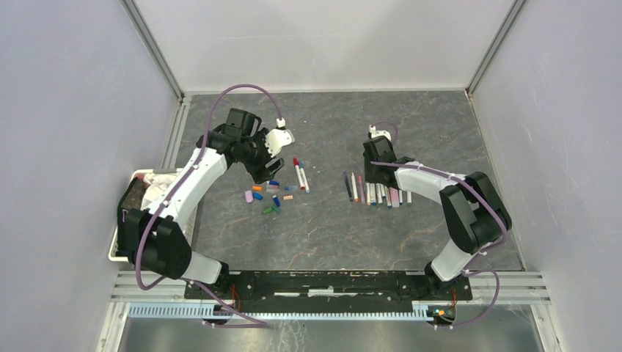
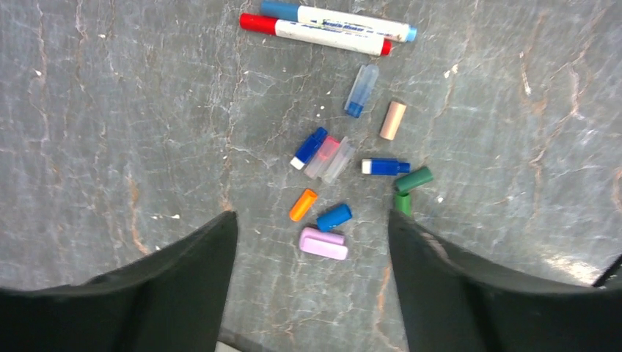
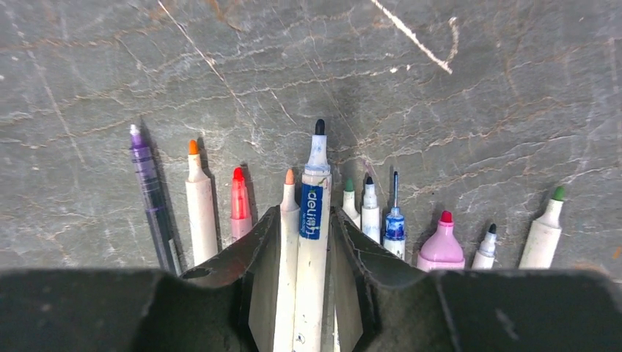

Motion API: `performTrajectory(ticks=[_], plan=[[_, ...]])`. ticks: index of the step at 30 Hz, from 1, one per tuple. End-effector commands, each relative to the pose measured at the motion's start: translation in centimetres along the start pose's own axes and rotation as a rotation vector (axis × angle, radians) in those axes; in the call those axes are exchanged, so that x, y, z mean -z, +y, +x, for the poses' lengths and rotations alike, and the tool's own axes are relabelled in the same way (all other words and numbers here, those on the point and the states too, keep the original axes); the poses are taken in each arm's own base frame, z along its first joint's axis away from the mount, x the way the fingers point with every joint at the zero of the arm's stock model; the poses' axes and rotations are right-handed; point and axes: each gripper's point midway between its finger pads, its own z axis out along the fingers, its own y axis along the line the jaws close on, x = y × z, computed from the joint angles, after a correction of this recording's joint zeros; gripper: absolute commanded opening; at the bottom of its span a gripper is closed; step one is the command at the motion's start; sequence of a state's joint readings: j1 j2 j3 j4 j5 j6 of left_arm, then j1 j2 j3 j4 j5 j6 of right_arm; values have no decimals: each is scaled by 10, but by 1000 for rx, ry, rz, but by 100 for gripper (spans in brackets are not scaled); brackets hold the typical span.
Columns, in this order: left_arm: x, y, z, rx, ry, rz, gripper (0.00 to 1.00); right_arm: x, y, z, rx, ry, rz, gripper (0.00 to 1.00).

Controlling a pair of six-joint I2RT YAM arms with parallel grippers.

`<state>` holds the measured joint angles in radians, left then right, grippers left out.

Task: Open the pen caps

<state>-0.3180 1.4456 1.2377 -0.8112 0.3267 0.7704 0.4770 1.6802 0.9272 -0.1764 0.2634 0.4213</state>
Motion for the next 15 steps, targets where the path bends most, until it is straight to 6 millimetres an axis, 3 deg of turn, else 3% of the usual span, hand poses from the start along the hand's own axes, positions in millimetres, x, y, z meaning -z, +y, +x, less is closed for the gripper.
performTrajectory(ticks=[1,4,8,10,15], plan=[[26,2,-23,48,-66,-29,85,26,10,-44,-7,-143,-6,35],[39,8,-32,69,-80,-63,86,36,32,-57,33,-174,-40,36],[54,18,-43,78,-119,-130,89,43,83,-71,112,-193,-142,38],[58,23,-44,105,-125,-173,99,42,114,-71,155,-179,-213,38],[59,35,-35,148,-95,-244,100,29,180,-60,260,-129,-311,38]])
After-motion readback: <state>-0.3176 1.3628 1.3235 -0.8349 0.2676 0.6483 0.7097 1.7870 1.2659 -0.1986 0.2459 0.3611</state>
